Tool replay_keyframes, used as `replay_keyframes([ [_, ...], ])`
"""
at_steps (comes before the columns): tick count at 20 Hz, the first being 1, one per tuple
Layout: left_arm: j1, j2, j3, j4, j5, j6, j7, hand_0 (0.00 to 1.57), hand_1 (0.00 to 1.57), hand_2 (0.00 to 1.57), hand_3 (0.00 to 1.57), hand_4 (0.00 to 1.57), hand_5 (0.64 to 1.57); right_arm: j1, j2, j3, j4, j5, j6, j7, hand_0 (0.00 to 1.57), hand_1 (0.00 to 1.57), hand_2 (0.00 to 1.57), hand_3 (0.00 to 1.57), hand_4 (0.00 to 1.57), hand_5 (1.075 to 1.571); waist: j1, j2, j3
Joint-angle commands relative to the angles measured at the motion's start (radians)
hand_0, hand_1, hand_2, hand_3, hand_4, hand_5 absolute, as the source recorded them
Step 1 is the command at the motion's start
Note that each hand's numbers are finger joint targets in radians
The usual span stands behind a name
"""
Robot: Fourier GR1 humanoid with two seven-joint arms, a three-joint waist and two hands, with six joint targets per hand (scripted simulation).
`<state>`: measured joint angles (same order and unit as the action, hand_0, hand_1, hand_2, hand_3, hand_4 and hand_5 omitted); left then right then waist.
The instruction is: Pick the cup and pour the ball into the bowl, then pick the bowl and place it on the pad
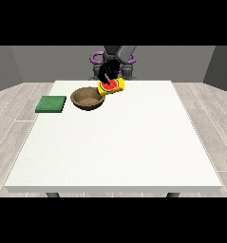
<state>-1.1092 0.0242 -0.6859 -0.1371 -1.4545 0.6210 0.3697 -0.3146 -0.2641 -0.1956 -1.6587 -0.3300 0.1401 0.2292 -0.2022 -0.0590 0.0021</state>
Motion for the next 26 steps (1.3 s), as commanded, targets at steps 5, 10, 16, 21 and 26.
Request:
replay_keyframes([
  [5,0.028,-0.021,-0.042,-0.137,-0.078,-0.164,0.019,1.50,1.50,1.57,1.57,1.06,1.506,0.046,-0.020,-0.037,0.047,-0.025,0.039,-0.012,0.00,0.00,0.00,0.00,0.38,1.565,0.042,-0.043,-0.0019],
  [10,0.142,0.068,0.222,-0.227,0.231,0.048,-0.082,0.94,0.94,1.37,1.30,1.09,1.448,0.118,-0.050,-0.073,0.025,-0.048,0.086,-0.051,0.00,0.00,0.00,0.00,0.38,1.565,0.048,-0.039,-0.0042],
  [16,0.253,0.165,0.468,-0.385,0.551,0.181,-0.299,1.24,1.24,1.57,1.57,0.76,1.568,0.152,-0.045,-0.094,-0.005,-0.043,0.076,-0.077,0.00,0.00,0.00,0.00,0.38,1.565,0.099,0.004,-0.0088],
  [21,0.445,0.203,0.588,-0.491,0.795,0.209,-0.598,1.52,1.52,1.57,1.57,1.20,1.567,0.141,-0.006,-0.054,-0.141,-0.046,0.046,-0.063,0.00,0.00,0.00,0.00,0.39,1.565,0.064,0.099,-0.0105],
  [26,0.520,0.120,0.718,-0.645,1.094,0.075,-0.804,1.50,1.50,1.57,1.57,1.47,1.461,0.184,0.002,-0.054,-0.179,-0.044,0.042,-0.056,0.00,0.00,0.00,0.00,0.42,1.565,0.099,0.103,-0.0160],
])
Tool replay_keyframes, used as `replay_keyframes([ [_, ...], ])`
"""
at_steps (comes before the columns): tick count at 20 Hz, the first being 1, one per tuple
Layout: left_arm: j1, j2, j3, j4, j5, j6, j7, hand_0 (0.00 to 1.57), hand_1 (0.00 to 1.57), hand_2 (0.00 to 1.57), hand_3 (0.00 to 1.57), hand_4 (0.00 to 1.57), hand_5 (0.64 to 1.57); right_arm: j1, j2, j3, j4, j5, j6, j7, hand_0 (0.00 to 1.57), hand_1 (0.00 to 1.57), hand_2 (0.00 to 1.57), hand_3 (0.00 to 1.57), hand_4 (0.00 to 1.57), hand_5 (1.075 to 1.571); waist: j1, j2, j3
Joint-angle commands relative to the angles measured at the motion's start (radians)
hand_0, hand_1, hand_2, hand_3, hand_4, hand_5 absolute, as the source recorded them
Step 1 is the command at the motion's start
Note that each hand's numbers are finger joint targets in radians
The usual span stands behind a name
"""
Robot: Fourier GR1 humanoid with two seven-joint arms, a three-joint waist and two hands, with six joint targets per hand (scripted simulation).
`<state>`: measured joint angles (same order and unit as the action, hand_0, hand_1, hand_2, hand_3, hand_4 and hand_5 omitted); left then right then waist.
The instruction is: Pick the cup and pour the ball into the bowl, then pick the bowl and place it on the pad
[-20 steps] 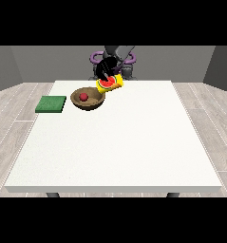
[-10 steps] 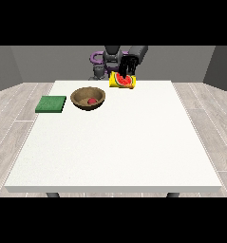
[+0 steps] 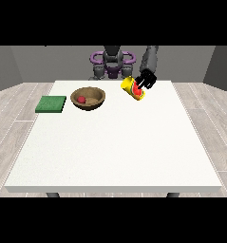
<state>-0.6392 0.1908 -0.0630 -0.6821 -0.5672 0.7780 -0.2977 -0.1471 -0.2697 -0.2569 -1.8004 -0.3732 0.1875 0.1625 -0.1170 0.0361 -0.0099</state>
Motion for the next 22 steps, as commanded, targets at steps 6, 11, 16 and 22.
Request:
replay_keyframes([
  [6,0.017,-0.177,0.249,-0.238,0.579,-0.434,-0.223,0.81,0.81,0.87,0.35,0.48,1.566,-0.002,0.048,0.015,-0.018,0.024,-0.063,0.007,0.00,0.00,0.00,0.00,0.50,1.566,0.116,0.056,-0.0103],
  [11,0.044,-0.022,0.384,-0.217,0.778,-0.775,-0.374,0.18,0.18,0.00,0.00,0.00,1.562,0.004,0.081,0.069,-0.127,0.098,-0.123,0.015,0.00,0.00,0.00,0.00,0.49,1.566,0.134,0.165,0.0033],
  [16,-0.052,0.136,0.443,-0.120,0.844,-0.947,-0.324,0.00,0.00,0.00,0.00,0.00,1.547,-0.057,0.141,0.164,-0.187,0.212,-0.231,0.061,0.00,0.00,0.00,0.00,0.49,1.568,0.118,0.247,0.0080],
  [22,-0.159,0.348,0.453,-0.153,0.860,-1.030,-0.118,0.00,0.00,0.00,0.00,0.00,1.515,-0.026,0.159,0.122,0.061,0.207,-0.175,-0.106,0.00,0.00,0.00,0.00,0.48,1.570,0.152,0.257,0.0109],
])
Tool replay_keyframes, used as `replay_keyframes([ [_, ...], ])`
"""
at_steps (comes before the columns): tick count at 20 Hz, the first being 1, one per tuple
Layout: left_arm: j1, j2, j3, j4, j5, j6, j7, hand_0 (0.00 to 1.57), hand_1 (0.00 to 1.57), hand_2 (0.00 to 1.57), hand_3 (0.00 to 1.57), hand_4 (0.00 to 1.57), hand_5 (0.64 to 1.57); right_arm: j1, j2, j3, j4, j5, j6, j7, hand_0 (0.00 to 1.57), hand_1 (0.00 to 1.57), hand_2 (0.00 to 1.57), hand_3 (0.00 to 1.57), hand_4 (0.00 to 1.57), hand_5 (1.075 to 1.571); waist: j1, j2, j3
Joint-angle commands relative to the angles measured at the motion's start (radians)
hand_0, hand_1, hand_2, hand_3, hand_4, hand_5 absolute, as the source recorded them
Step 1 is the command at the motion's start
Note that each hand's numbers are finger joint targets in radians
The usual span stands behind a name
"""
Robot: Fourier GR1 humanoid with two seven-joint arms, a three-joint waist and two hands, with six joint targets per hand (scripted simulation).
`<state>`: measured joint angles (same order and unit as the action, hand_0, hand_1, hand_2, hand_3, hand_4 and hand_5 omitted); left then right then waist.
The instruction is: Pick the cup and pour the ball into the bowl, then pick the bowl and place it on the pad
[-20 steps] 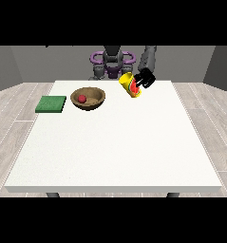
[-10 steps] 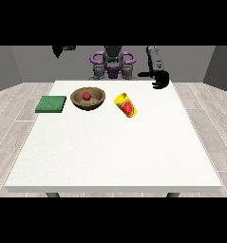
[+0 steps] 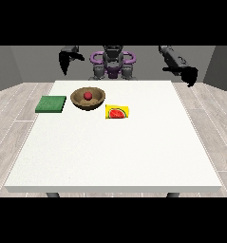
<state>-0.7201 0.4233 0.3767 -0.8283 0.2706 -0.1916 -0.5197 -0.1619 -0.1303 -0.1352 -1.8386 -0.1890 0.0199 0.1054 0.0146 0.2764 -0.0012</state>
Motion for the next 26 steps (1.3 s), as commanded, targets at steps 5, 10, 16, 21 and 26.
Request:
replay_keyframes([
  [5,-0.140,0.186,0.007,-0.061,0.009,-0.039,0.167,0.00,0.00,0.00,0.00,0.00,1.522,-0.051,0.015,-0.075,0.342,-0.054,0.084,-0.233,0.00,0.00,0.00,0.00,0.40,1.569,0.006,0.063,0.0033],
  [10,-0.171,0.252,0.021,-0.067,0.035,-0.070,0.248,0.00,0.00,0.00,0.00,0.00,1.533,-0.106,-0.022,-0.124,0.527,-0.081,0.136,-0.284,0.00,0.00,0.00,0.00,0.34,1.571,-0.002,0.043,0.0023],
  [16,-0.258,0.318,0.033,-0.103,0.060,-0.069,0.328,0.00,0.00,0.00,0.00,0.00,1.545,-0.187,-0.015,-0.138,0.756,-0.056,0.160,-0.430,0.00,0.00,0.00,0.00,0.29,1.570,0.008,0.091,0.0027],
  [21,-0.278,0.311,0.016,-0.131,0.085,-0.075,0.394,0.00,0.00,0.00,0.00,0.00,1.535,-0.287,-0.014,-0.163,0.899,-0.070,0.119,-0.387,0.00,0.00,0.00,0.00,0.41,1.571,0.023,0.044,0.0023],
  [26,-0.323,0.383,0.052,-0.123,0.107,-0.097,0.397,0.00,0.00,0.00,0.00,0.00,1.537,-0.342,-0.052,-0.185,0.972,-0.078,0.149,-0.433,0.00,0.00,0.00,0.00,0.40,1.571,0.025,0.123,0.0024],
])
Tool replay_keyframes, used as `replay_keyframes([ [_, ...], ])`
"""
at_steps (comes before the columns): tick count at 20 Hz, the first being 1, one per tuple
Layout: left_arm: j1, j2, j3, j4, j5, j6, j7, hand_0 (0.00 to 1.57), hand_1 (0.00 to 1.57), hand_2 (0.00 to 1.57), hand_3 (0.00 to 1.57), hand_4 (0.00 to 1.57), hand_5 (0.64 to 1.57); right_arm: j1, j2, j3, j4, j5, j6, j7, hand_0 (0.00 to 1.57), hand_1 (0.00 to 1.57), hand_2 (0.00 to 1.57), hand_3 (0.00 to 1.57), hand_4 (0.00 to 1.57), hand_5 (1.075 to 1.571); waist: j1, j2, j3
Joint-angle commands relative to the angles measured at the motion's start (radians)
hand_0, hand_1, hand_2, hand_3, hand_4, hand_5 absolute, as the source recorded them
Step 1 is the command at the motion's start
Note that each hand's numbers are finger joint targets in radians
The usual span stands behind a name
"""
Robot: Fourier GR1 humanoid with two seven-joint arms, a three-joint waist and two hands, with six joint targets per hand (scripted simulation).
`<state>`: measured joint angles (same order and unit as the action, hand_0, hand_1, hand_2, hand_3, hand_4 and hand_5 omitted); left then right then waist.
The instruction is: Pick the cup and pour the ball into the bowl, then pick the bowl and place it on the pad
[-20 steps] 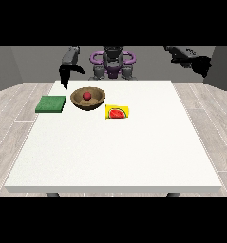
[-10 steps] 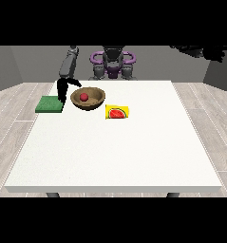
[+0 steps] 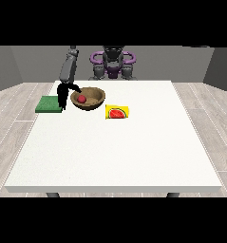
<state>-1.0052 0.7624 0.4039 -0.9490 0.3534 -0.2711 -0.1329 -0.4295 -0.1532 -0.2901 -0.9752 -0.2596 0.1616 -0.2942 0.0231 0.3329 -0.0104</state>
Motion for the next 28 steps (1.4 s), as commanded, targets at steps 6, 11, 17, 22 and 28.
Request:
replay_keyframes([
  [6,-0.078,0.053,0.012,-0.061,0.052,-0.006,0.097,0.00,0.00,0.00,0.00,0.00,1.529,-0.036,-0.015,-0.043,0.141,-0.006,0.006,-0.087,0.00,0.00,0.00,0.00,0.31,1.567,0.054,0.066,0.0126],
  [11,-0.037,-0.001,-0.005,-0.081,0.053,-0.011,0.055,0.00,0.00,0.00,0.00,0.00,1.537,-0.027,0.029,-0.033,0.080,0.003,-0.057,-0.073,0.00,0.00,0.00,0.00,0.31,1.570,0.092,0.068,0.0112],
  [17,-0.133,0.024,-0.025,-0.076,0.057,-0.007,0.112,0.00,0.00,0.00,0.00,0.00,1.535,-0.065,0.103,0.035,0.046,0.090,-0.189,-0.012,0.00,0.00,0.00,0.00,0.44,1.570,0.117,0.082,0.0113],
  [22,-0.118,0.047,-0.003,-0.076,0.069,-0.032,0.086,0.00,0.00,0.00,0.00,0.00,1.533,-0.023,0.096,-0.007,0.063,0.062,-0.222,0.044,0.00,0.00,0.00,0.00,0.49,1.553,0.124,0.104,0.0109],
  [28,-0.096,0.060,0.011,-0.024,0.088,-0.055,0.113,0.00,0.00,0.00,0.00,0.00,1.546,0.048,0.016,0.060,0.009,0.227,-0.333,0.112,1.57,1.57,1.57,1.57,1.16,1.432,0.132,0.041,0.0083],
])
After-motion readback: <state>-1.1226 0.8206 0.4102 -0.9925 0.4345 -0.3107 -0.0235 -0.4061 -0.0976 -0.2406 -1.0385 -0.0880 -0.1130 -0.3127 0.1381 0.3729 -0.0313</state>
